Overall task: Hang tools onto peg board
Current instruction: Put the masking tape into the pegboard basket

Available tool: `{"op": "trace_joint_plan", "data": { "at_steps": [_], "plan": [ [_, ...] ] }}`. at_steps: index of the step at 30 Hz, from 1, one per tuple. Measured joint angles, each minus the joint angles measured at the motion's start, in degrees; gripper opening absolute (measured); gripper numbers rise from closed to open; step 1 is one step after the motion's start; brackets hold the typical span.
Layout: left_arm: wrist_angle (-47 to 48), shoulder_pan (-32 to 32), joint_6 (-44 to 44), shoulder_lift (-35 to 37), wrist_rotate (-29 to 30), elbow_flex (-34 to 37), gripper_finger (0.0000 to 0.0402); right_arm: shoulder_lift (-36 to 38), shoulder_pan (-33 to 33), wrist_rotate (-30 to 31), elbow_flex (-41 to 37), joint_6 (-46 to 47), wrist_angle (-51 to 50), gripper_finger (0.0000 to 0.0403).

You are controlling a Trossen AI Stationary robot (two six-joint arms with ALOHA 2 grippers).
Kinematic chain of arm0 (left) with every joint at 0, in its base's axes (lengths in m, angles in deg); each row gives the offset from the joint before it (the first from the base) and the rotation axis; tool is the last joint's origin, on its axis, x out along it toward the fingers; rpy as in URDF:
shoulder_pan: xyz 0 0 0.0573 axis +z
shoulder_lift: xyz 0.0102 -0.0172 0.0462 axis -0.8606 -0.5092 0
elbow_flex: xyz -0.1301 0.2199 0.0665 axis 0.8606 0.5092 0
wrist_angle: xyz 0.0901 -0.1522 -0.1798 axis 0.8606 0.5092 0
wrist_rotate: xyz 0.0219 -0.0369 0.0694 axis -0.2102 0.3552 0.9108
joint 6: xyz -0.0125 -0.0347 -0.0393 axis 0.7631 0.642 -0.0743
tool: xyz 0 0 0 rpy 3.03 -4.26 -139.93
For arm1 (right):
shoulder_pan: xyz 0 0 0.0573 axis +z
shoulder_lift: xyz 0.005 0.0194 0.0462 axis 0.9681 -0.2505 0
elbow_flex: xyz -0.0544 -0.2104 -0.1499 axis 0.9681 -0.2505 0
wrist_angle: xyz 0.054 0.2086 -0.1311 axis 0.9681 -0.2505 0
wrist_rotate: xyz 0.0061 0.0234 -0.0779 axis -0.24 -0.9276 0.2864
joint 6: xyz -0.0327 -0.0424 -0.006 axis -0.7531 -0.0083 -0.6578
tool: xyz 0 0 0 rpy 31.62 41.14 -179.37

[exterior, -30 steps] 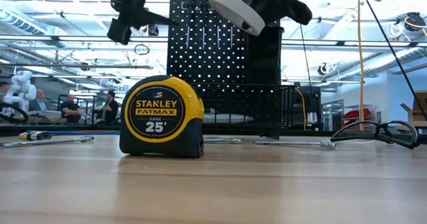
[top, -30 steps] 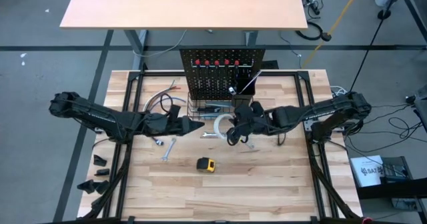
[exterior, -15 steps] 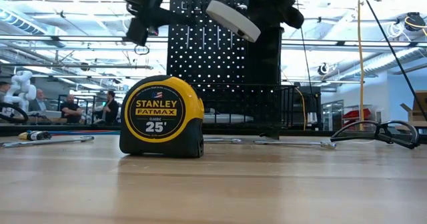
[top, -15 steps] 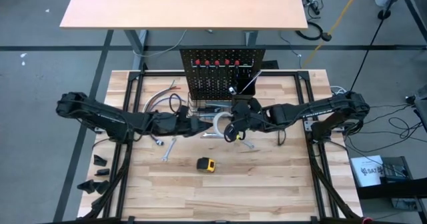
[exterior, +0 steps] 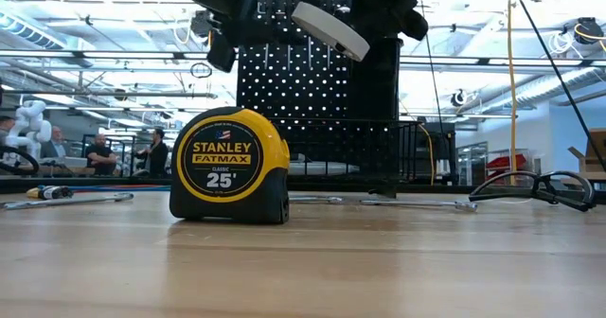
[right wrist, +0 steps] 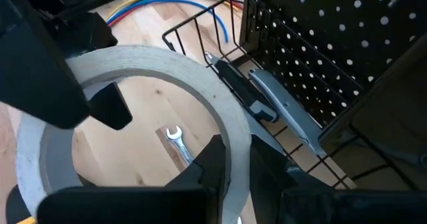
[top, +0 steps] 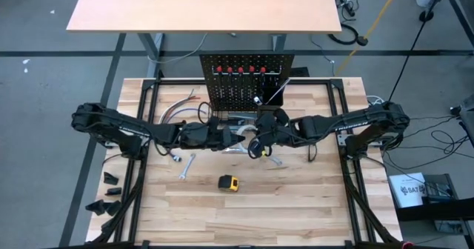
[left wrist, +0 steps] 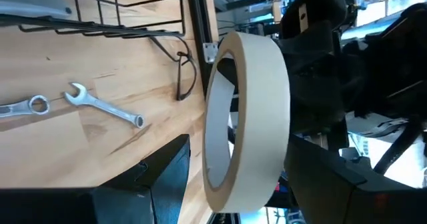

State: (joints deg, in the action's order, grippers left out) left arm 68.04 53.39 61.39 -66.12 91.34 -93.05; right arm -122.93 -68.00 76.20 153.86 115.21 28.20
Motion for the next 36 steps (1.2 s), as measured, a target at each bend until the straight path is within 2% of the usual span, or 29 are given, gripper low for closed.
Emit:
{"op": "trace_joint_plan", "data": {
  "at_steps": [7, 18, 30, 36],
  "plan": [
    [0.28, 0.26, -0.41, -0.54, 0.34, -0.78, 0.0227, 0.00, -0.01, 0.07, 0.00, -0.69, -1.11, 0.0035],
    [2.34, 0.41, -1.86, -1.22, 1.62, -0.94, 0.0116, -0.07, -0.62, -1.59, -0.02, -0.83, -2.48, 0.0035],
    [-0.65, 0.40, -3.76, -4.22, 0.42, -0.94, 0.0105, -0.07, -1.31, -4.43, -0.15, -2.18, -2.58, 0.0035],
    [-1.05, 0.37, -7.38, -4.24, 0.75, -0.87, 0.0066, -0.07, -1.34, -4.59, -0.15, -2.31, -2.80, 0.0035]
  ]
}}
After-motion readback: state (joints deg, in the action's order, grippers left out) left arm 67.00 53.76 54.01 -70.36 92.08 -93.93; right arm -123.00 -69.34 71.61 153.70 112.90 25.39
